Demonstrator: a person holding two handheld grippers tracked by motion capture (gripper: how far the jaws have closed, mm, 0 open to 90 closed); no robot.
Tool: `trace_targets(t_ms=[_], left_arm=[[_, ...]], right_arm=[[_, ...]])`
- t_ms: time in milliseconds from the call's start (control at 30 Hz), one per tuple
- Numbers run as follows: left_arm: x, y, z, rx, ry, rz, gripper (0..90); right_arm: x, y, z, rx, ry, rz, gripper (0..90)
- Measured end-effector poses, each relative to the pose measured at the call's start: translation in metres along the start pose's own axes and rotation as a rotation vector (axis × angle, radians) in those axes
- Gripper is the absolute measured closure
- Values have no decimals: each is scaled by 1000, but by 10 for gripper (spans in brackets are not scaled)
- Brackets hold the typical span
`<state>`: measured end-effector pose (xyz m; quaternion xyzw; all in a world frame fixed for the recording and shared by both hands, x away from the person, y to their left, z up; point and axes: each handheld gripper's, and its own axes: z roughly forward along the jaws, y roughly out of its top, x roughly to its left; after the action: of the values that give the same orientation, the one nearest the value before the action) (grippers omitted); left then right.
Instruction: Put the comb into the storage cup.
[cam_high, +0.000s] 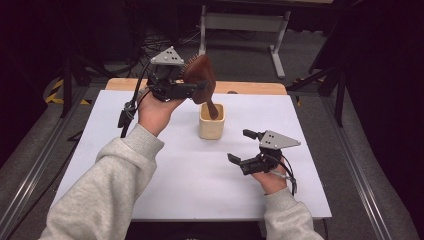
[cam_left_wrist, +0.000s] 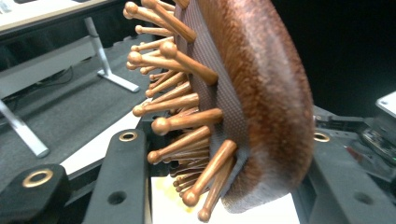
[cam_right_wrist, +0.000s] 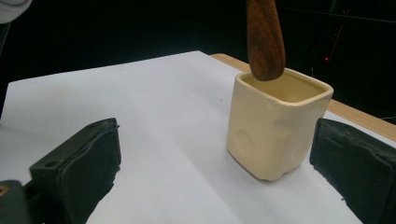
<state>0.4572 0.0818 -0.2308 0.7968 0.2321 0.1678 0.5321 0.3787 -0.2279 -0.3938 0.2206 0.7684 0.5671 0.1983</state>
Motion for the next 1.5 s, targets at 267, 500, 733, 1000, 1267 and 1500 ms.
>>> trace_targets(t_ms=[267,500,733,1000,1267,1500], left_arm=[[10,-1,6,-20,34,-32,558],[12,-2,12,-13,61,-37,555],[15,-6,18,-2,74,-44,554],[18,-12,26,10,82,-51,552],[24,-21,38,42,70,-88,548],[25,-27,47,56,61,-106,547]], right_arm=[[-1,-1,1,4,5,9,24],[-1,-1,1,5,9,3,24],[0,-1,2,2,12,2,24],[0,-1,2,3,15,0,26],[-2,-1,-1,-3,5,6,29],[-3,0,-2,-13,9,16,30]])
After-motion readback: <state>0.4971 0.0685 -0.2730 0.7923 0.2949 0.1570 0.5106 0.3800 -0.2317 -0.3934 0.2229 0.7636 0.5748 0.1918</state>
